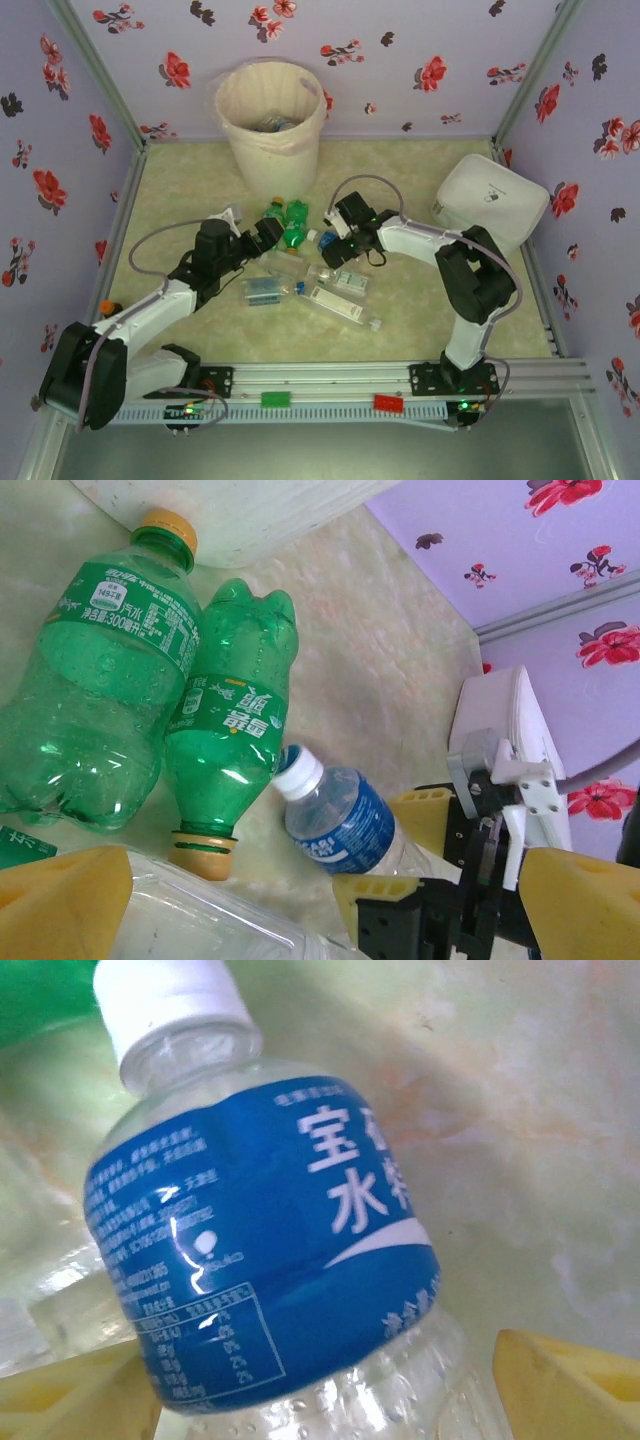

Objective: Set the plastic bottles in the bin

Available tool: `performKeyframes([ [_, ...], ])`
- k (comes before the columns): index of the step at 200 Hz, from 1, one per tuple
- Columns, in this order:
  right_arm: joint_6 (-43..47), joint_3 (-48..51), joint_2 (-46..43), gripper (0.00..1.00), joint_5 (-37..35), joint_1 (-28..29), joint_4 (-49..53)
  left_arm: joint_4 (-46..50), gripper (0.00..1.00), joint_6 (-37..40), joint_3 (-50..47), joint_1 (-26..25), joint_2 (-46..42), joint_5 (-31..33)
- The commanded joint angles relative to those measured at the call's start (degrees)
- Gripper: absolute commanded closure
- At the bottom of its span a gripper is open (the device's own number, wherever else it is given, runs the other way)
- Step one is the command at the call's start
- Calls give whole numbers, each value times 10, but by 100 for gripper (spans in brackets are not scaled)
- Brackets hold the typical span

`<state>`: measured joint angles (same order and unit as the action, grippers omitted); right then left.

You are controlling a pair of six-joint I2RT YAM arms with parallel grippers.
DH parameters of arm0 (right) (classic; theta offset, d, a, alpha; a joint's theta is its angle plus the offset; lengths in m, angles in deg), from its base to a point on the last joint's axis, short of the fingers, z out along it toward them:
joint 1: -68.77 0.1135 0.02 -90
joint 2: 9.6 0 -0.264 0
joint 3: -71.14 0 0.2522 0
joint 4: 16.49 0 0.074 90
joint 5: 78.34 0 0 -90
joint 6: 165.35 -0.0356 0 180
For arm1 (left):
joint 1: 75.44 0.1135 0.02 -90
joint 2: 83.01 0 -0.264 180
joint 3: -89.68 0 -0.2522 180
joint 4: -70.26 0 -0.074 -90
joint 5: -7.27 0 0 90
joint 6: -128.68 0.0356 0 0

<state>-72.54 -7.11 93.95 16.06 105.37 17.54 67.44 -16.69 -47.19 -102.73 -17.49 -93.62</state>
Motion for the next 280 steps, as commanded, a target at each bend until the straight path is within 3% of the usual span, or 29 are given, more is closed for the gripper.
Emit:
performKeyframes([
  [1,-5,9,21,19,-20,-7,-14,-19,0,5,9,-4,1,14],
  [32,-13,23,19,28,-9,-13,-33,-18,0,11,21,-10,15,17],
  [59,-21,42,-6,43,1,-21,-69,-16,0,12,37,-26,34,18],
  [91,-26,55,-57,50,3,-32,-94,-46,0,1,49,-53,47,21],
  [142,-87,83,-178,52,38,-31,-127,-136,0,-12,74,-100,61,22],
  [202,-181,163,-301,52,85,-4,-224,-160,0,21,129,-148,84,44],
  [280,-220,203,-334,51,111,25,-285,-154,0,27,153,-180,121,47],
])
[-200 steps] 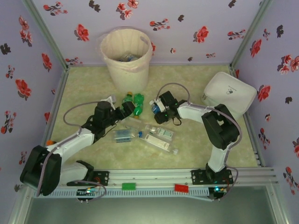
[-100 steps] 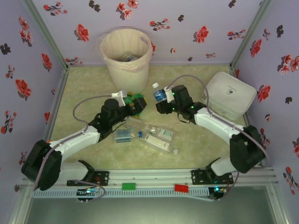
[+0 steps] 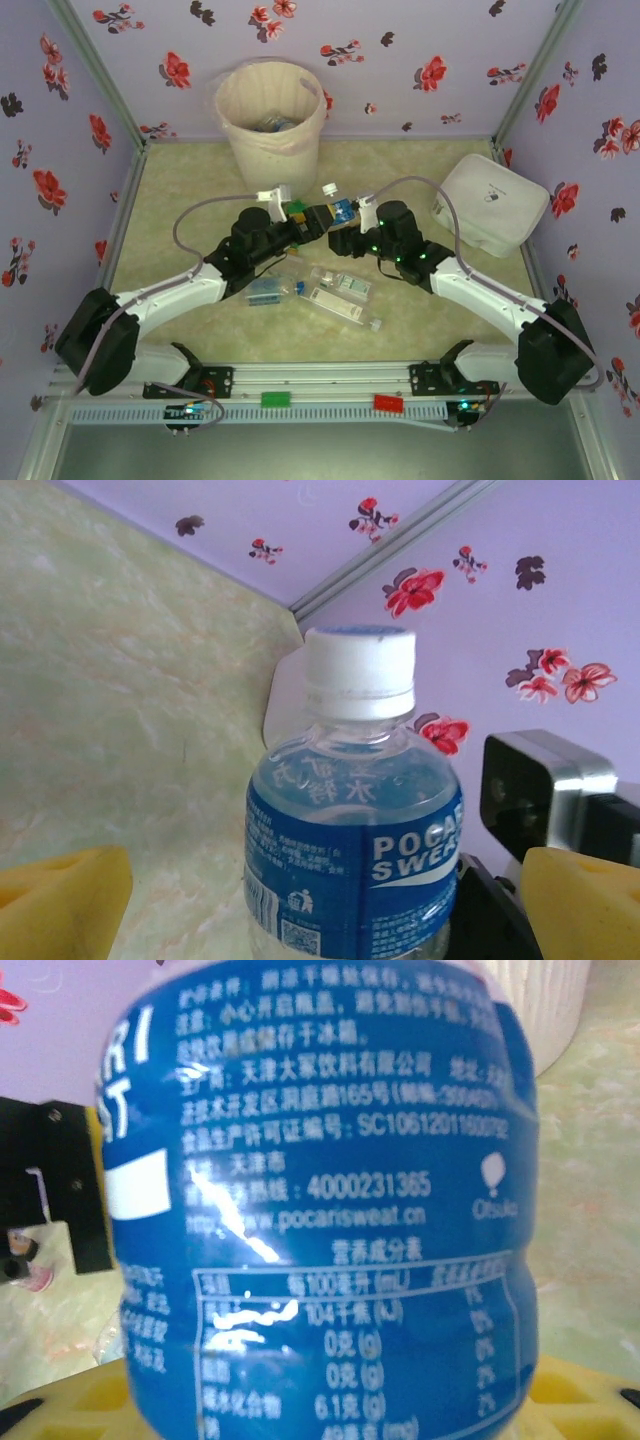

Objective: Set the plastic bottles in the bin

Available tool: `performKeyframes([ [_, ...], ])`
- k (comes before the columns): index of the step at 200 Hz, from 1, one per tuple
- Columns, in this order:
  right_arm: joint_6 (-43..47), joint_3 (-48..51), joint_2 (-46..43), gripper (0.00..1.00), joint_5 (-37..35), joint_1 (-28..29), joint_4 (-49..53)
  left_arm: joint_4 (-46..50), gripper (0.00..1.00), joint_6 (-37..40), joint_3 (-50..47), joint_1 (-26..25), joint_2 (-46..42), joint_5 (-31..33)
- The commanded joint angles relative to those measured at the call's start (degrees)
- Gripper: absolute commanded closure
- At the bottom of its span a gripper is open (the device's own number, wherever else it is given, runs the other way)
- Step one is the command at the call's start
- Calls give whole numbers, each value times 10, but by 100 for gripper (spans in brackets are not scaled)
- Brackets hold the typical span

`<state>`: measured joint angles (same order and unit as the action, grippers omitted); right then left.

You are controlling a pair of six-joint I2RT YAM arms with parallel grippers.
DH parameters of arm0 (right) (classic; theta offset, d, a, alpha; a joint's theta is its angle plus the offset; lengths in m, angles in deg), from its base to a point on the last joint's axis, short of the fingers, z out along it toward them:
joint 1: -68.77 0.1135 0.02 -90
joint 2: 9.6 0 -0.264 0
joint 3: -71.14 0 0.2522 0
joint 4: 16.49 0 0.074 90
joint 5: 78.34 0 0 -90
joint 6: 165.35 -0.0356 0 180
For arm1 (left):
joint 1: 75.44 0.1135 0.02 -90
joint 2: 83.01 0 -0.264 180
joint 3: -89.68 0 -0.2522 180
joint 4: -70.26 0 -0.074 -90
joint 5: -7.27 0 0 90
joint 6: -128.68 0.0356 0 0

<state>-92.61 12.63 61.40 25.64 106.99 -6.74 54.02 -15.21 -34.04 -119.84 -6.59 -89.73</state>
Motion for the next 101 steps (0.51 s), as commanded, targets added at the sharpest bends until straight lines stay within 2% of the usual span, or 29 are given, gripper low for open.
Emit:
performKeyframes([
  [1,-20,6,-8,51,15,9,-43,-20,0,13,22,-9,13,7],
  [45,-26,-3,4,52,40,18,-65,-40,1,-3,34,-12,45,-5],
  [101,-30,5,19,51,43,28,-91,-73,16,-18,36,-12,65,-13],
])
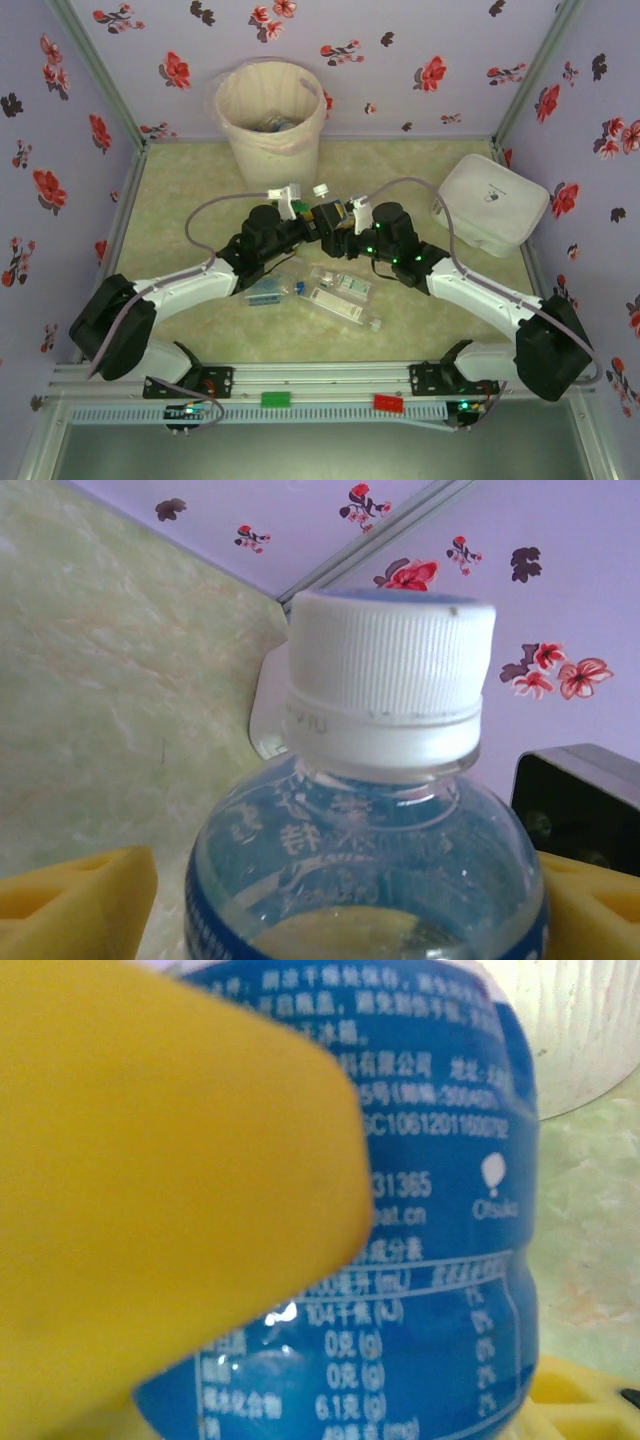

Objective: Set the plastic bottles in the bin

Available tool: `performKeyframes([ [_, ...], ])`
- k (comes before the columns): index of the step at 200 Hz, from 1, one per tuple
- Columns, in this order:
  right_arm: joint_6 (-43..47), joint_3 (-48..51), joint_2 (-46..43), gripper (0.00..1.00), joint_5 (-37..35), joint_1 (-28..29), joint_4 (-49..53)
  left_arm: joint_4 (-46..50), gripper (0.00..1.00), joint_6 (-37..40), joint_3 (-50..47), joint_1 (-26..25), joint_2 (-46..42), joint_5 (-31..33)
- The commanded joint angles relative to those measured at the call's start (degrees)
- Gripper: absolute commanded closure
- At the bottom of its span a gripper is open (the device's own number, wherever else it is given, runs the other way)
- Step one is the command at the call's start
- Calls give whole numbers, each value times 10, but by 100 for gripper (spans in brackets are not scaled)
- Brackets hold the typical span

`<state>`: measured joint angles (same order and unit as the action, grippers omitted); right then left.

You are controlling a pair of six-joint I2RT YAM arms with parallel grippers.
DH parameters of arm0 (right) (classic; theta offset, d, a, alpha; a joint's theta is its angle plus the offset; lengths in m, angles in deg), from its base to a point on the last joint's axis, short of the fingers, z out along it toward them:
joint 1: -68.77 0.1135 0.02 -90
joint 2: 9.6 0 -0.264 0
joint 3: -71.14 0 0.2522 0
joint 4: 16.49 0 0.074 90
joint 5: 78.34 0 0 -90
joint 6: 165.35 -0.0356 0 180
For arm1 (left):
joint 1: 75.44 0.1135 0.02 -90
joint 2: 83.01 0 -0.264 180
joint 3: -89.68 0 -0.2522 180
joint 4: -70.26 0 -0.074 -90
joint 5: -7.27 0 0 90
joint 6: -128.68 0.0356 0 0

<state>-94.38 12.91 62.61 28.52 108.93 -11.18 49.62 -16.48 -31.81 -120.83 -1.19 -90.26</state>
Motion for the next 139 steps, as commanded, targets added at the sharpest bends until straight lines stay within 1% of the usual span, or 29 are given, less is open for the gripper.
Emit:
performKeyframes([
  [1,-13,2,7,51,15,8,-47,-30,16,-6,14,-3,11,-7],
  [36,-12,1,22,50,15,11,-61,-56,28,-21,12,-1,17,-15],
  [68,-12,-8,34,45,13,14,-56,-56,48,-17,14,1,11,-17],
  [77,-12,-8,33,40,9,14,-56,-55,51,-16,16,5,11,-17],
  [86,-10,-7,30,35,5,14,-55,-53,52,-16,19,9,12,-18],
  [101,-6,-3,18,20,-5,14,-45,-46,52,-11,28,19,13,-20],
  [125,8,6,-16,1,-34,14,-15,-15,53,18,56,44,12,-20],
  [139,19,11,-39,0,-54,14,11,27,52,47,88,62,11,-23],
])
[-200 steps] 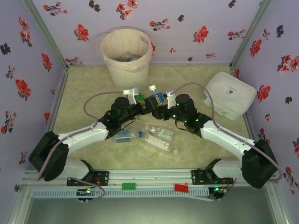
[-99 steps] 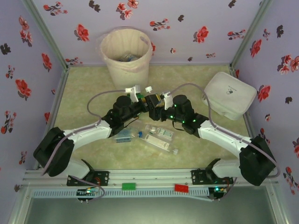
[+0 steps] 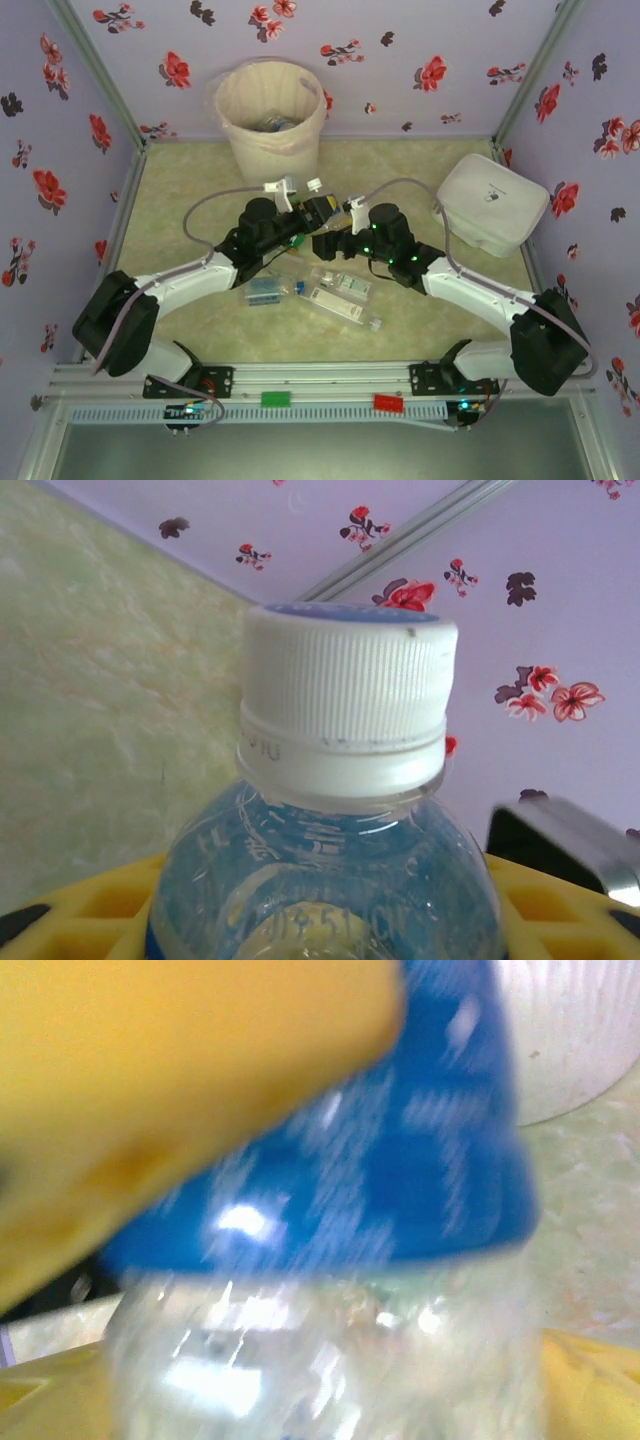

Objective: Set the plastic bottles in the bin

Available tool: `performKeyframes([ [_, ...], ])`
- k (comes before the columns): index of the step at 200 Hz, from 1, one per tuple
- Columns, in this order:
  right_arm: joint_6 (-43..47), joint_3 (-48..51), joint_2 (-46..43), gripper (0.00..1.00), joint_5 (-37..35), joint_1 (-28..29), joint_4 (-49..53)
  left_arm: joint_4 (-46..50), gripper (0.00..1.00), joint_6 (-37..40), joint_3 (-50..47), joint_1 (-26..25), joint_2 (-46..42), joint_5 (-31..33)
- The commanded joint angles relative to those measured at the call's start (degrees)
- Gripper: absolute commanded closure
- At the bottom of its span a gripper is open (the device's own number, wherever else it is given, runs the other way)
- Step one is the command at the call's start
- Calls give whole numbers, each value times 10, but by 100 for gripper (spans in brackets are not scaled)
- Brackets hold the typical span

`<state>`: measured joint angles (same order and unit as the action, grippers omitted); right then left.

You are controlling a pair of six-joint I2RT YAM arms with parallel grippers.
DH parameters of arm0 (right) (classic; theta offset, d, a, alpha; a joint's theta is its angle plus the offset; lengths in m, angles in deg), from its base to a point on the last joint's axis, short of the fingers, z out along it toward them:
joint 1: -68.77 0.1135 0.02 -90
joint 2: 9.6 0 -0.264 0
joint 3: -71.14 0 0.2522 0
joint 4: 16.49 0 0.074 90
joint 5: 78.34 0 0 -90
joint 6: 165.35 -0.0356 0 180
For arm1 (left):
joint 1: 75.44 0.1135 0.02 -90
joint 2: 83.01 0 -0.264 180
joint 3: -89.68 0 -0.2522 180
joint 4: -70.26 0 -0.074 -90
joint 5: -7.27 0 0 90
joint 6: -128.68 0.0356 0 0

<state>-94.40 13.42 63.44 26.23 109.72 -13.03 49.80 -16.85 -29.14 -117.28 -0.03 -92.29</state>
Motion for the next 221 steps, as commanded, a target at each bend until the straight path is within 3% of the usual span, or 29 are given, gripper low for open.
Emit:
performKeyframes([
  [1,22,8,-51,0,-34,6,34,28,53,53,62,28,-1,-2],
  [62,48,49,-134,0,-146,5,138,192,53,189,283,120,40,-23],
  [118,36,77,-124,1,-193,5,149,331,53,285,577,205,182,-12],
  [186,29,73,-122,0,-238,5,195,487,52,367,861,235,384,46],
  [221,22,68,-129,0,-234,5,223,537,50,367,934,239,455,53],
])
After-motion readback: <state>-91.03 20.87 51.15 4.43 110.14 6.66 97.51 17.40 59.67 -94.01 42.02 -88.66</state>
